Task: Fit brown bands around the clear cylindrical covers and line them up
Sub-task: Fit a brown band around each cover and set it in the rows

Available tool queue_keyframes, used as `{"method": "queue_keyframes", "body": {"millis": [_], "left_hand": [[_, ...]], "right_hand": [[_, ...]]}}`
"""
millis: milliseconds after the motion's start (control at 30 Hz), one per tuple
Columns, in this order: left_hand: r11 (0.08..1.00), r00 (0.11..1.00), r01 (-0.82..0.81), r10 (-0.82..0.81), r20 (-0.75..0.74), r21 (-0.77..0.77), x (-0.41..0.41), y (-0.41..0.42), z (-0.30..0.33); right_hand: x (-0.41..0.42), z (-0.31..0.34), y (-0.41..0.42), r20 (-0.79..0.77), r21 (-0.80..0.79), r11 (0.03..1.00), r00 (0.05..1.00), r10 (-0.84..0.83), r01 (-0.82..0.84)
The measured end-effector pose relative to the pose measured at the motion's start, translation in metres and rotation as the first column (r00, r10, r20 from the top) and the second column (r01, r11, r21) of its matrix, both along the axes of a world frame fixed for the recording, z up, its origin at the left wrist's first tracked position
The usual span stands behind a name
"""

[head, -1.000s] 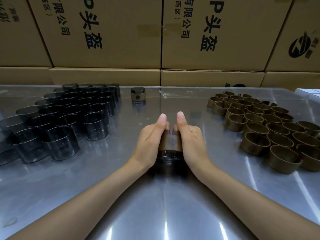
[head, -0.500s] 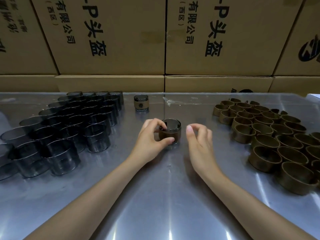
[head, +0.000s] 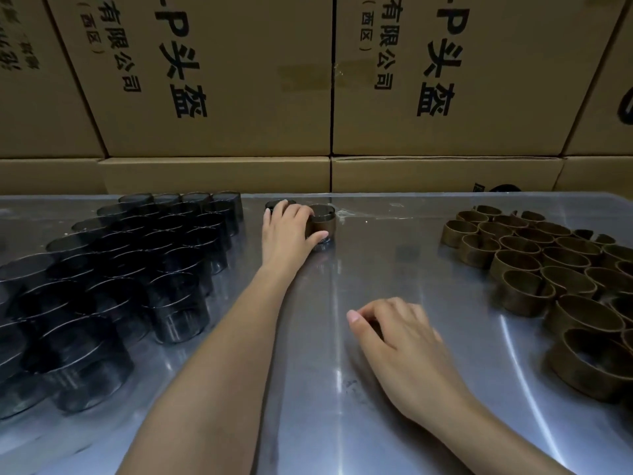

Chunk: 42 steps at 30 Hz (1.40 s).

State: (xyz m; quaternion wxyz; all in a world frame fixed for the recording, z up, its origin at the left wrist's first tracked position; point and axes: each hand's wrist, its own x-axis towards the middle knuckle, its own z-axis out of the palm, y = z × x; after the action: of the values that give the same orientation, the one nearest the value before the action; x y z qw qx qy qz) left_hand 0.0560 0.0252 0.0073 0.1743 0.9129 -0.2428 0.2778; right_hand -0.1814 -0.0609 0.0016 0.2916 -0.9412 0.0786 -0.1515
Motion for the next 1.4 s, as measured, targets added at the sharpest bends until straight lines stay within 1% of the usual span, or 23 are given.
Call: {"method": "queue_keyframes", "body": {"millis": [300, 767, 1267, 1400], "left_hand": [[0.999, 0.999, -0.043, 0.043, -0.032, 0.014, 0.019, -0.001, 0.002], [0.994, 0.993, -0.107, 0.108, -0.044, 0.028, 0.029, -0.005, 0.001], [0.993, 0.995, -0.013, 0.000, -0.103, -0.119, 0.041, 0.000, -0.003], [0.996, 0.996, 0.008, -0.016, -0.091, -0.089, 0.036, 0.001, -0.003]], "right_hand": [[-0.001, 0.000, 0.002, -0.016, -0.042, 0.999, 1.000, 0.003, -0.004], [-0.001, 0.000, 0.002, 0.007, -0.041, 0.999, 1.000, 0.012, -0.012], [-0.001, -0.002, -0.001, -0.013, -0.017, 1.000, 1.000, 0.022, -0.022], [0.000, -0.002, -0.001, -0.020, -0.003, 1.000, 1.000, 0.014, -0.014]]}}
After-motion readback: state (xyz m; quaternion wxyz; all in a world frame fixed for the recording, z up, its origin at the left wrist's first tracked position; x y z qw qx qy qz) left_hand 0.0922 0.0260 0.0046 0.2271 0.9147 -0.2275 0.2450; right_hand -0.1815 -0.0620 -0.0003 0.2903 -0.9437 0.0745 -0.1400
